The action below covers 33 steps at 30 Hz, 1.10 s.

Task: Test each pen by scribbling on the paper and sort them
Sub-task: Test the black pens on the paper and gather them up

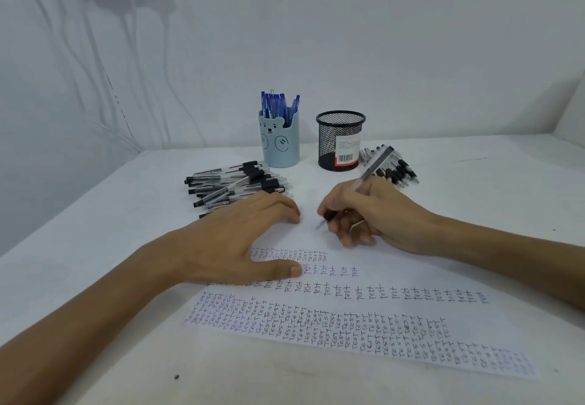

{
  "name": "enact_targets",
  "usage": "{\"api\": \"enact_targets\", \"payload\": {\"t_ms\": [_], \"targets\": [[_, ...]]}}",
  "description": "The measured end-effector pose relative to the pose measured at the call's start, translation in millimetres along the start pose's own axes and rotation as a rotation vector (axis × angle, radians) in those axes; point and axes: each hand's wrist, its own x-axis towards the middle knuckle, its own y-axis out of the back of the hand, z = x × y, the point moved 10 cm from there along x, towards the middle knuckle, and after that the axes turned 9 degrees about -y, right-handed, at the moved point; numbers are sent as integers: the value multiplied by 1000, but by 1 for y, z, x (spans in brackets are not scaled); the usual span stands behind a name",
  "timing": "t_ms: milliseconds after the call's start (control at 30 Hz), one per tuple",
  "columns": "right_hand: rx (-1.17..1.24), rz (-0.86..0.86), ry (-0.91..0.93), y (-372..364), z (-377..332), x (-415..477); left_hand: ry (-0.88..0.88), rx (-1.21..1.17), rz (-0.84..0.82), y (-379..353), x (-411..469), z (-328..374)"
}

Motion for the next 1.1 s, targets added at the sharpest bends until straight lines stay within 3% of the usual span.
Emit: {"api": "enact_targets", "payload": {"t_ms": [333,1100], "targets": [[-222,-45,115,-16,-8,-18,-6,22,-21,-3,0,-2],[-323,-90,137,-23,-10,-15,-5,19,-34,-4,0,-3]]}}
